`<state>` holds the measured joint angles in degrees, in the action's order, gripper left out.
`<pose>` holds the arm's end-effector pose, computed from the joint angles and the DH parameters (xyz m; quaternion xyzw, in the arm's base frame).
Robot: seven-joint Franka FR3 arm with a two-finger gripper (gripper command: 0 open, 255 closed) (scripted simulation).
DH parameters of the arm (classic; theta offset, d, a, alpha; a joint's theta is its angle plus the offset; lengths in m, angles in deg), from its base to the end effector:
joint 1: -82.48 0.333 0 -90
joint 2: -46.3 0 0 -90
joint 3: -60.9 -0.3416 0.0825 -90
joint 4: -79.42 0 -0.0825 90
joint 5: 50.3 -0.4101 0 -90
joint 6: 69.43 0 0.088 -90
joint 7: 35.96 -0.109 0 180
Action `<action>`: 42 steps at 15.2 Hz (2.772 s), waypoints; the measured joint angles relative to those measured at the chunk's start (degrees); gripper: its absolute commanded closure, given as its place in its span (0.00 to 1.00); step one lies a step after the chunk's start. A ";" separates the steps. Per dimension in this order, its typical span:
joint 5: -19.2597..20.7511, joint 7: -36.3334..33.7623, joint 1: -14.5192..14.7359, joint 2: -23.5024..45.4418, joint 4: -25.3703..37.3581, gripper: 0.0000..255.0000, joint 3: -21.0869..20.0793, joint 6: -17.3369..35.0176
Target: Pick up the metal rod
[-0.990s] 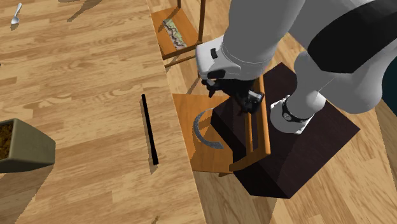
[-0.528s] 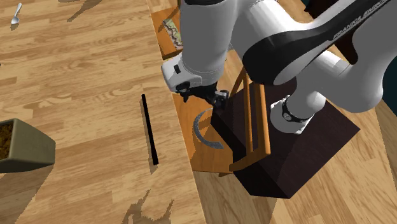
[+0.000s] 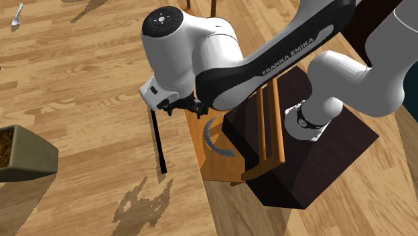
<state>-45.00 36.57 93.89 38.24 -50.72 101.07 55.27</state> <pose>0.4527 -0.2580 0.4124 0.9170 0.3987 0.0103 0.0014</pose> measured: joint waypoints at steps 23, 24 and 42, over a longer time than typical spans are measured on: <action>-26.59 39.76 -9.25 37.48 22.06 1.00 -6.64 6.46; -26.61 39.78 -9.26 37.50 22.06 1.00 -6.65 6.49; -22.70 37.35 -7.50 32.52 23.86 1.00 -4.14 0.25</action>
<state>-67.69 73.93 86.39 70.76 -26.86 96.92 55.52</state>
